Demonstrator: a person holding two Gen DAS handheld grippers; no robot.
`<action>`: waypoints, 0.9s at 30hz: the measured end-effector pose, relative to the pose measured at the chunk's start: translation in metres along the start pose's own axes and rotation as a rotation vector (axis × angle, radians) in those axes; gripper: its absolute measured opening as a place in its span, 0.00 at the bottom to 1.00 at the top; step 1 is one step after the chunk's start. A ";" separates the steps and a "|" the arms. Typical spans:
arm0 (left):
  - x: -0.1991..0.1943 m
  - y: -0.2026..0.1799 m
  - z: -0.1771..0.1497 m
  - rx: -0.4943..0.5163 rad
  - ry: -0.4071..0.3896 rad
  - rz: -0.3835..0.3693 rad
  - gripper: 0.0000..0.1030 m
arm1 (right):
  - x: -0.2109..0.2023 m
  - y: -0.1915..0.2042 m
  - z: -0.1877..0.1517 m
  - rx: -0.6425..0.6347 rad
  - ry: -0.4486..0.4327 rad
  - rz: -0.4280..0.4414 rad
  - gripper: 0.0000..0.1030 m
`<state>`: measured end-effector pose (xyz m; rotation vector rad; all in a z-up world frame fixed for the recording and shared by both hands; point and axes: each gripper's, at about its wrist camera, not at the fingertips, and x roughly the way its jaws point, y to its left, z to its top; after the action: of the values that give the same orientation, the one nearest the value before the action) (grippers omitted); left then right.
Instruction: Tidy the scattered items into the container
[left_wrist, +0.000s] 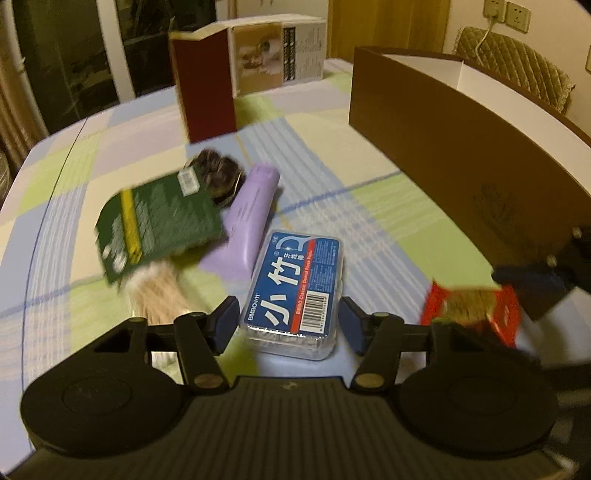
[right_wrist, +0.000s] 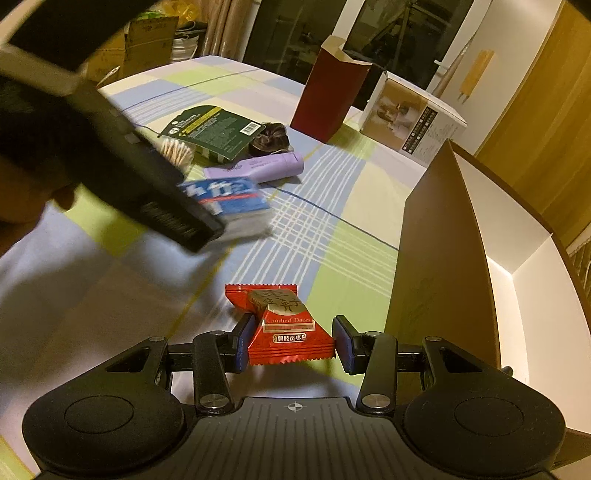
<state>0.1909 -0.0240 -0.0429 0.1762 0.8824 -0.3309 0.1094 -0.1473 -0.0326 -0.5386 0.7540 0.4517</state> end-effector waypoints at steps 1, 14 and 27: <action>-0.006 -0.001 -0.005 -0.009 0.009 0.000 0.53 | -0.001 0.001 0.000 -0.001 -0.002 0.002 0.46; -0.013 -0.007 -0.014 -0.017 0.009 0.019 0.62 | -0.011 0.000 -0.005 0.002 -0.008 -0.003 0.46; -0.041 -0.008 -0.014 0.008 0.000 0.065 0.51 | -0.045 -0.008 0.005 0.020 -0.112 -0.035 0.46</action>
<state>0.1535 -0.0188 -0.0197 0.2124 0.8730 -0.2737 0.0870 -0.1586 0.0061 -0.5034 0.6397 0.4379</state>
